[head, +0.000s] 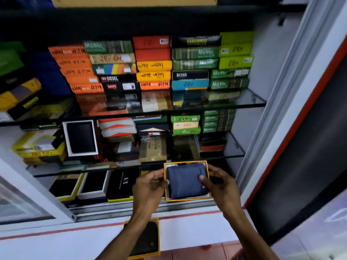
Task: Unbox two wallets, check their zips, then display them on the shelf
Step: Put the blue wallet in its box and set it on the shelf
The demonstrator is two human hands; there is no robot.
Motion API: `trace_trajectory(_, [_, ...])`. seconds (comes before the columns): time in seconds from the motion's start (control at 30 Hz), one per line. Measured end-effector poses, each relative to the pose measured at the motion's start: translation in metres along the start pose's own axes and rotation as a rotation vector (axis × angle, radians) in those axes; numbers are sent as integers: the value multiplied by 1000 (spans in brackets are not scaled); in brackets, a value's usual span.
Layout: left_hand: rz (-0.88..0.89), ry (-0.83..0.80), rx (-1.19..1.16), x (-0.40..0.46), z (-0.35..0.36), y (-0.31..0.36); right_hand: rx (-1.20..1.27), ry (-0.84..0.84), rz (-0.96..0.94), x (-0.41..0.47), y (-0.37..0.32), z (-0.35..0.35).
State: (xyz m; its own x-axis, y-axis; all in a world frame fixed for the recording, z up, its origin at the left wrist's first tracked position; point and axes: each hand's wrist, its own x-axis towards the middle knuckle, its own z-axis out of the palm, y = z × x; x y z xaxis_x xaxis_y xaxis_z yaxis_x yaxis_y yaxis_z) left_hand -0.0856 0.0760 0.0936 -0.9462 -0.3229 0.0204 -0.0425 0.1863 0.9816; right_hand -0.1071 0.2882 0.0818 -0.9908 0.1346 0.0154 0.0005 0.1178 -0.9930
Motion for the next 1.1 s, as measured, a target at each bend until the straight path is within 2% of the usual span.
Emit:
trace_trajectory(0.1, [37,62,-86,16,-3,23,10,-3,-55,29,-21,8])
trace_trajectory(0.3, [119,133,-106,53,1,50,-24,20,-176,73,-57,22])
trace_trajectory(0.43, [172,182,-91,87,16,63,-93,75,-190,113,-65,34])
trace_trajectory(0.6, [123,253,-23,121,34,64,-149,126,-163,142,-60,49])
trace_trajectory(1.0, [162,118,40,135,26,46,-194,82,-160,143,-60,47])
trace_trajectory(1.1, [189,134,30,114,13,45,-227,131,-245,119,-63,46])
